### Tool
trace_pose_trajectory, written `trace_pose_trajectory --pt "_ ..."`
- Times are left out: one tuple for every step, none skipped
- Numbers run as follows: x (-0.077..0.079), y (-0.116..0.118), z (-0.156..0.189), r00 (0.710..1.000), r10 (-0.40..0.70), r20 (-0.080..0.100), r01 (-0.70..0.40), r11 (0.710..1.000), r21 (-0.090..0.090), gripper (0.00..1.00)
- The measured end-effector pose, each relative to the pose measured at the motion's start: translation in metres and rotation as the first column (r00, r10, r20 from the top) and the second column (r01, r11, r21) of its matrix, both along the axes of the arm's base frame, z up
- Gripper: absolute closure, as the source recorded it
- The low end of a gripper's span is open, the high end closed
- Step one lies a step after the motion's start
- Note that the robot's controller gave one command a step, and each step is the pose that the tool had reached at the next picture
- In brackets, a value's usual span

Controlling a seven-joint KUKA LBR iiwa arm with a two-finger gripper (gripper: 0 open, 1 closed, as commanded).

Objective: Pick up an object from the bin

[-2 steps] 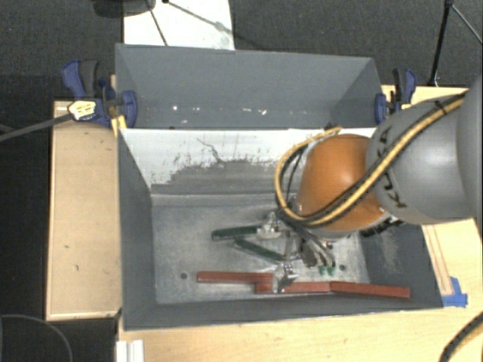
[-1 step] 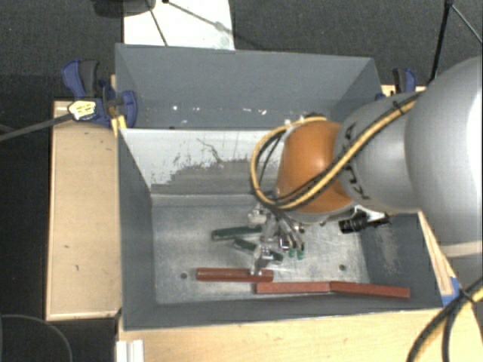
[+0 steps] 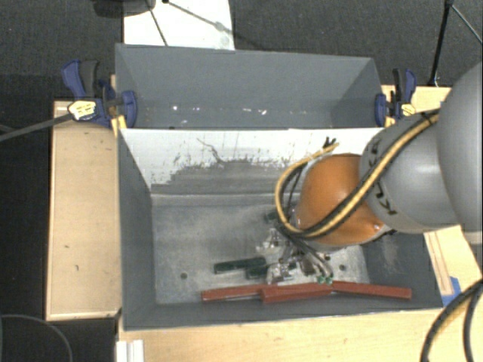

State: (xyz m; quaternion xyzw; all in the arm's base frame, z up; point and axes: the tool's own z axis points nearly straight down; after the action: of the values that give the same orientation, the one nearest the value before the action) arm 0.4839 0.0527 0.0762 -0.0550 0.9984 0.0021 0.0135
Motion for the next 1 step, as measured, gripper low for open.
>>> trace_pose_trajectory --pt "0.0001 0.0001 0.0 1.0 0.0 0.0 0.0 1.0 0.0 1.0"
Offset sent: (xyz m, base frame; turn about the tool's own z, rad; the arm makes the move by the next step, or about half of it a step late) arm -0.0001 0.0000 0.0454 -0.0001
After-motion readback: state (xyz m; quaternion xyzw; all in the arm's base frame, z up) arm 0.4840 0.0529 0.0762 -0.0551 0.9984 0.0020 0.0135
